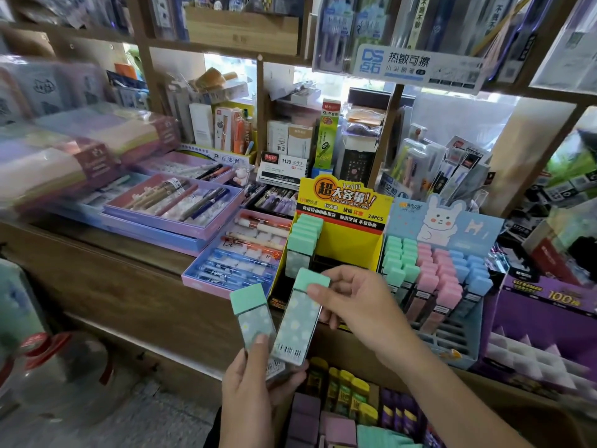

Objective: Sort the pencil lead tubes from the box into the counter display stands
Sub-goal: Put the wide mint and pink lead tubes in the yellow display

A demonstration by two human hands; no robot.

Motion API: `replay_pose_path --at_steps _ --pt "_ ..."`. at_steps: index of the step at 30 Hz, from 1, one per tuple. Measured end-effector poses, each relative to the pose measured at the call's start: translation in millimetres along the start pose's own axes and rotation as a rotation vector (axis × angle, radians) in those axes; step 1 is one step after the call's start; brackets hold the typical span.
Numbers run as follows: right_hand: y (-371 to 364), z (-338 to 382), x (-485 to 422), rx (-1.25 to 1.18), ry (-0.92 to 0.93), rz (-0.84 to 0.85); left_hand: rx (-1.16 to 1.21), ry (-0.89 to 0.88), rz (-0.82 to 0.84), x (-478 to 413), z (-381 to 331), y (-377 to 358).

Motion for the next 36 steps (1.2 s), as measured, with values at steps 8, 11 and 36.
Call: replay_pose_path --at_steps 8,11,36 --pt "21 34 -25 0.006 0.184 -0.17 0.009 0.015 0.019 -4 3 -2" --pt "17 33 -33 0.092 0.204 -0.172 0.003 0.011 0.023 -3 3 -2" --pt "-10 34 -46 0.592 0.392 -0.092 -0.053 -0.082 0.069 -1 -2 -5"
Point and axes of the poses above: each hand's wrist, its own x-axis away from the middle knuckle, its own y-axis out of the back of the hand, z = x × y, the point moved 7 cm from there along -x, towards the middle knuckle, and after that the axes turned 4 degrees about -x, right-handed, at the moved point
